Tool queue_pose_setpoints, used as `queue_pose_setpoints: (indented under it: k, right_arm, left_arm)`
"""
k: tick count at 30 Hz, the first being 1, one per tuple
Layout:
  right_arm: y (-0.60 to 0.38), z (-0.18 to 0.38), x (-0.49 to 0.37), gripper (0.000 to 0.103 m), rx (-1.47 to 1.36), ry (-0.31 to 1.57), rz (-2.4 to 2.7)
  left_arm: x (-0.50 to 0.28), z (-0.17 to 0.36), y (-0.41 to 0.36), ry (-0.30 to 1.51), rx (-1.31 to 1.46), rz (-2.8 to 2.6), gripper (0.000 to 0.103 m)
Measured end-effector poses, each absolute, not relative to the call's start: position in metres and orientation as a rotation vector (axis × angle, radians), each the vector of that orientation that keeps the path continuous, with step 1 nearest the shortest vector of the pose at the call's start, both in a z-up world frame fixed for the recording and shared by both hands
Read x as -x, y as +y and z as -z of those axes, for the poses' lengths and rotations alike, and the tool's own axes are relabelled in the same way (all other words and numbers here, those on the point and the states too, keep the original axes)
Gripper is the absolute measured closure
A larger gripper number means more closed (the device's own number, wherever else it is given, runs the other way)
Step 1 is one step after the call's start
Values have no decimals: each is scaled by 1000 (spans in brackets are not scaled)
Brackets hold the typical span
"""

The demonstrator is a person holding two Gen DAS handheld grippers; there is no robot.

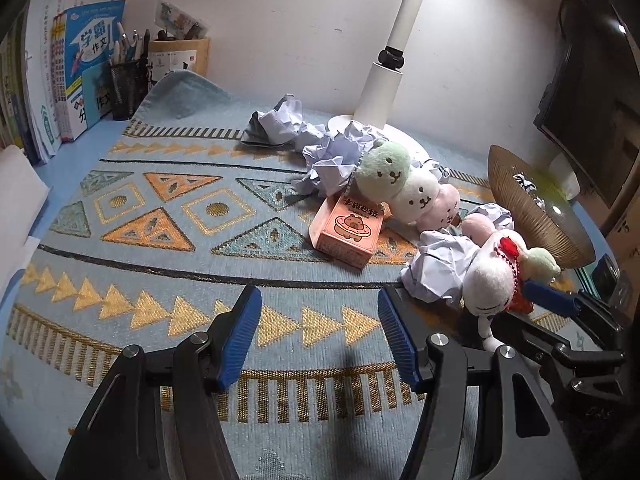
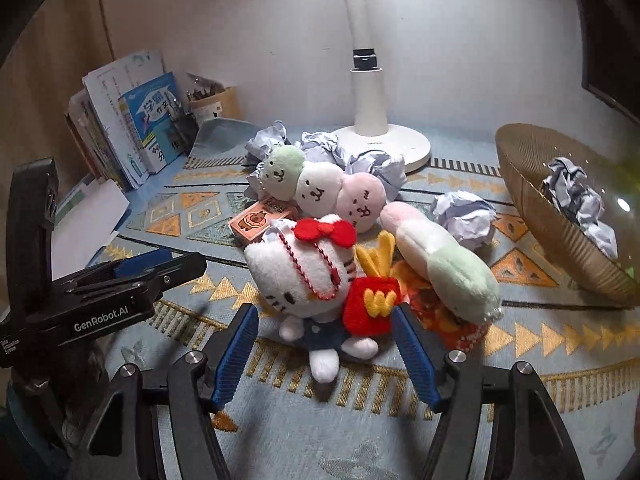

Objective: Organize objects
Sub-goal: 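Move left tool to a paper ball while right tool approaches Hello Kitty plush, then grasp crumpled paper ball with left tool while right tool grasps Hello Kitty plush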

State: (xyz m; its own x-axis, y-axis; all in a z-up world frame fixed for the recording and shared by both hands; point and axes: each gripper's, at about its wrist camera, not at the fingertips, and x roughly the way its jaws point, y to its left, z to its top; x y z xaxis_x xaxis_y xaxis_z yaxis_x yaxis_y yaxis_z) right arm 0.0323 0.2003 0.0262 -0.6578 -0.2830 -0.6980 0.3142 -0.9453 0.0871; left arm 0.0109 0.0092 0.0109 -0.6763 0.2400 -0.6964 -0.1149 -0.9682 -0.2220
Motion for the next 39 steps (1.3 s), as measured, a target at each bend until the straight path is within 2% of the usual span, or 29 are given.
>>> queue_pose_setpoints:
  k: [1, 2, 5, 6, 8, 9, 15, 21, 25, 30, 31, 32, 34, 36, 37, 39]
  right_arm:
    - [197, -27, -29, 20, -1072, 86, 2605]
    - [195, -26, -24, 15, -1070, 101, 2603]
    - [191, -20, -13, 15, -1089, 96, 2566]
    - [191, -17, -10, 20, -1098, 103, 2571]
    - [191, -14, -9, 37, -1114, 97, 2564]
    - [194, -15, -12, 39, -1098, 74, 2571]
    - [224, -36, -37, 40, -1082, -40, 2659]
    - [240, -25, -37, 40, -1171, -81, 2688]
    - [246, -20, -37, 39, -1202, -118, 2684]
    - [249, -18, -30, 38, -1218, -149, 2695]
    - [250, -16, -31, 38, -1215, -153, 2693]
    - [251, -16, -31, 38, -1209, -159, 2691]
    - [252, -16, -32, 38, -1203, -165, 2693]
    - [250, -18, -34, 38, -1205, -151, 2691]
    - [247, -21, -36, 38, -1203, -129, 2685]
    - [238, -28, -42, 39, -1183, -95, 2653]
  left_arm:
    - [-11, -11, 9, -247, 1157, -2696, 34]
    - [-11, -12, 7, -260, 1149, -2696, 29]
    - [-12, -12, 6, -276, 1142, -2693, 28]
    - [-11, -11, 6, -276, 1147, -2691, 28]
    - [-11, -11, 6, -274, 1149, -2690, 28]
    - [-11, -11, 6, -272, 1148, -2693, 28]
    - [-13, -15, 34, -135, 1133, -2651, 28]
    - [8, -12, 85, -51, 1169, -2540, 29]
    - [23, -7, 85, -131, 1192, -2492, 29]
    - [32, -3, 88, -139, 1199, -2481, 30]
    - [34, -2, 89, -142, 1208, -2471, 37]
    - [33, -1, 89, -148, 1208, -2454, 50]
    - [28, -4, 89, -153, 1177, -2445, 61]
    - [22, -8, 87, -131, 1170, -2476, 65]
    - [16, -10, 83, -134, 1165, -2484, 71]
    - [1, -17, 69, -170, 1150, -2500, 71]
